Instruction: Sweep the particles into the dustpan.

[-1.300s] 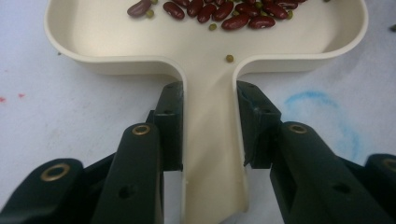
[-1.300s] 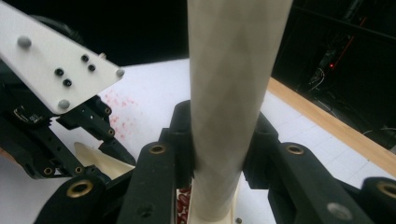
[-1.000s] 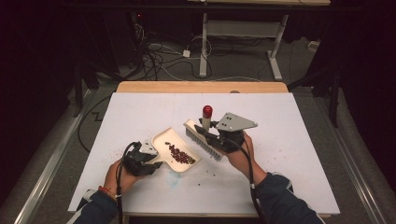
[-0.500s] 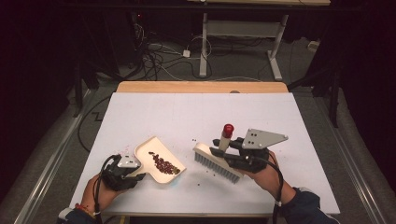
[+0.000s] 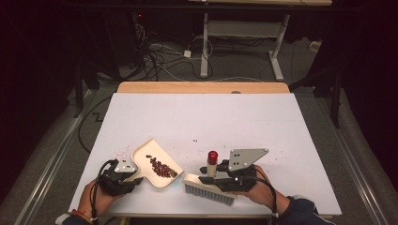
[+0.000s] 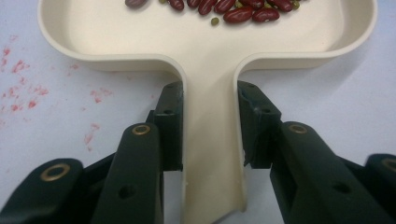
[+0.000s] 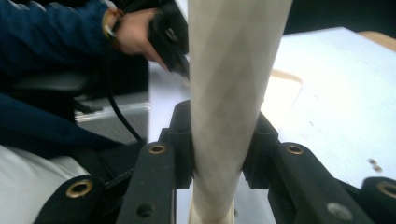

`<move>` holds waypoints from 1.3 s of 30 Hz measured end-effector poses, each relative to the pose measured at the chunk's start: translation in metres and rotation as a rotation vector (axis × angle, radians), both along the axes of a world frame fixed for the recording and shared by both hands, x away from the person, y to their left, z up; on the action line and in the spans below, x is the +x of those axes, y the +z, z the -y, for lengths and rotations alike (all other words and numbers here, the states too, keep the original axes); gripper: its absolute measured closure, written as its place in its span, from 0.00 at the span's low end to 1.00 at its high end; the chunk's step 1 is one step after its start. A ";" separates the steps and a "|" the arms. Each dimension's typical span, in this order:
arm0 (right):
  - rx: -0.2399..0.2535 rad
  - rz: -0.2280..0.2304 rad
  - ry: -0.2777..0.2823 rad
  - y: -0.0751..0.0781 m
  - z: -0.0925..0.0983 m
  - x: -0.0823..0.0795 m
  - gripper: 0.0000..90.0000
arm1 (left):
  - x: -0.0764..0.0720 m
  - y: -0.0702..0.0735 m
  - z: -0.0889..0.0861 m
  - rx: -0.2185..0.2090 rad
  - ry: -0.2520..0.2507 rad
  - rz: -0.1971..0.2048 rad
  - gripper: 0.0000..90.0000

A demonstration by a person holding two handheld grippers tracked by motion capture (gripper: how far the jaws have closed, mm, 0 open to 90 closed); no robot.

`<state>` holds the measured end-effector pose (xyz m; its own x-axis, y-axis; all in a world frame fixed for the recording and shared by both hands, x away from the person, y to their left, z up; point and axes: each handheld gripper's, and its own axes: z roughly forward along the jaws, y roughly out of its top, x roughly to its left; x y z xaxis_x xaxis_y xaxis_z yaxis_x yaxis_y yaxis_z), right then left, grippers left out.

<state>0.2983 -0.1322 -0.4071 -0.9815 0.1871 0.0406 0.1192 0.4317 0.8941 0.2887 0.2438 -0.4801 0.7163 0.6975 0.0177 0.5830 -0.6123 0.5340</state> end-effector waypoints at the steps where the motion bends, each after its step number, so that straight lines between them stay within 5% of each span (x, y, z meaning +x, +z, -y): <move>1: -0.013 -0.002 -0.016 0.001 0.003 0.005 0.78 | 0.000 0.000 0.000 -0.001 -0.001 0.005 0.70; 13: -0.025 0.051 -0.193 0.007 0.022 0.028 0.78 | -0.001 0.001 0.009 -0.005 -0.020 0.017 0.70; 20: 0.037 0.092 -0.299 0.019 0.034 0.032 0.78 | -0.005 0.005 0.028 0.002 -0.081 0.020 0.70; 24: 0.044 0.132 -0.413 0.023 0.042 0.030 0.78 | -0.008 0.007 0.043 0.009 -0.124 0.011 0.70; 25: 0.025 0.153 -0.468 0.023 0.045 0.029 0.78 | -0.008 0.008 0.047 0.009 -0.128 0.009 0.70; 27: 0.006 0.167 -0.493 0.022 0.046 0.029 0.78 | -0.009 0.008 0.056 0.017 -0.139 0.002 0.70; 29: -0.073 0.214 -0.555 0.017 0.043 0.027 0.78 | -0.010 0.008 0.063 0.018 -0.145 -0.006 0.70; 39: -0.118 0.246 -0.599 0.000 0.018 0.031 0.78 | -0.007 0.004 0.088 0.023 -0.150 -0.018 0.70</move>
<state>0.3298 -0.1499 -0.4069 -0.6839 0.6939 -0.2254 0.1680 0.4505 0.8768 0.2818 0.1555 -0.4762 0.8127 0.5823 0.0186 0.4936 -0.7051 0.5092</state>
